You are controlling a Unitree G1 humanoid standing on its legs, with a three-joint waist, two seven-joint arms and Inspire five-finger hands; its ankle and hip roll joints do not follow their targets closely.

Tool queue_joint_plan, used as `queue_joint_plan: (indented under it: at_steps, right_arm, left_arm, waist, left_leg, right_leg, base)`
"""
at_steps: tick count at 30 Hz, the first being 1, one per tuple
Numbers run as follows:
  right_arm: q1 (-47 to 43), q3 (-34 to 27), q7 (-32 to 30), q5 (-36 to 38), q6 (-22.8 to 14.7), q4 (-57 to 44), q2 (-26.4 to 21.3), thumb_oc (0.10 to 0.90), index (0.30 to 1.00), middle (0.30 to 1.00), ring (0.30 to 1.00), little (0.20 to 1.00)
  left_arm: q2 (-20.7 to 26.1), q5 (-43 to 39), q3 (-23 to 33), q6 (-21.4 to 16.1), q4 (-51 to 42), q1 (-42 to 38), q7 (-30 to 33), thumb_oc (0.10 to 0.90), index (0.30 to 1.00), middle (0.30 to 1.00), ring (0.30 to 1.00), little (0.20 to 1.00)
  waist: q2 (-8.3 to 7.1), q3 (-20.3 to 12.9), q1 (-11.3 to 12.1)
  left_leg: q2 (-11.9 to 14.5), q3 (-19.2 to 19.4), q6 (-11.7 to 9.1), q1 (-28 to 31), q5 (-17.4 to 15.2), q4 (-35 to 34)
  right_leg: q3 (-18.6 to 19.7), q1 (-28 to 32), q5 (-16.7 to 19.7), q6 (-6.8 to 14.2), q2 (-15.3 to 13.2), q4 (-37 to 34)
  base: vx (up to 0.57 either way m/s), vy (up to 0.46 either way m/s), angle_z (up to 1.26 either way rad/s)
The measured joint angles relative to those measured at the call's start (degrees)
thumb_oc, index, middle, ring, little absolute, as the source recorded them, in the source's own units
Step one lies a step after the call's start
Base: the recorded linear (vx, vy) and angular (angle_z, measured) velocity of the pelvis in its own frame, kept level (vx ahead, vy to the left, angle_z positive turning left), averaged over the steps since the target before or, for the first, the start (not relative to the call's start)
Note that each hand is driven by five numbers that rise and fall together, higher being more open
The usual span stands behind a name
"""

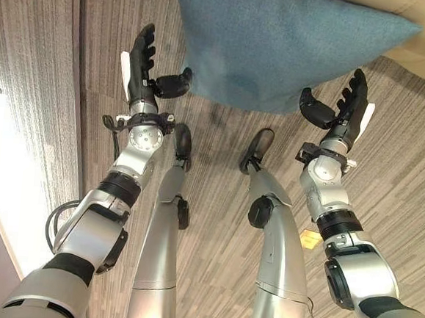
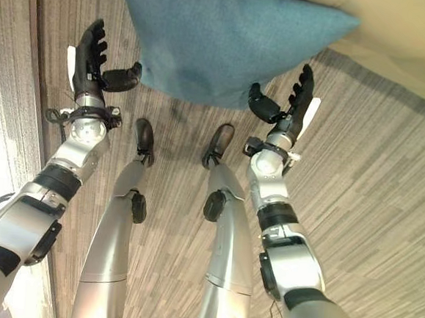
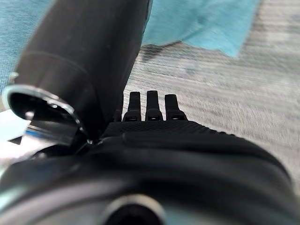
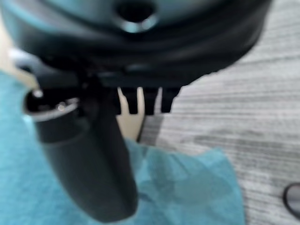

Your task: Pick up all the scattered cushions and arrange them neatly on the sofa.

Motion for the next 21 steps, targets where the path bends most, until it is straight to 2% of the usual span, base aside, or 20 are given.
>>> queue_joint_plan:
  at_steps: [14,21]
  right_arm:
    - [-9.03,2.8,1.39,2.37,-0.11,2.33,-4.38,0.8,0.9,0.9,0.9,0.9]
    - [-11.25,4.53,2.25,3.57,-0.04,2.35,-4.55,0.8,0.9,0.9,0.9,0.9]
  left_arm:
    - [0.27,-1.15,-2.4,-0.36,1.36,-9.08,0.07,0.8,0.9,0.9,0.9,0.9]
    - [0.23,-1.7,-3.97,-0.35,1.73,-11.55,-0.05,0.8,0.9,0.9,0.9,0.9]
  waist:
    - [0.28,-0.14,0.39]
    - [0.3,-0.15,0.37]
  left_leg:
    - [0.0,-0.07,0.03,-3.3,-0.02,0.08]
    - [0.06,-0.07,-0.07,-4.4,0.06,0.0]
  right_leg:
    - [-0.07,-3.12,-0.01,-0.01,0.01,0.0]
    - [-0.05,-4.3,0.0,-0.01,0.09,-0.01]
  base:
    - [0.0,0.0,0.0]
    - [0.0,0.0,0.0]
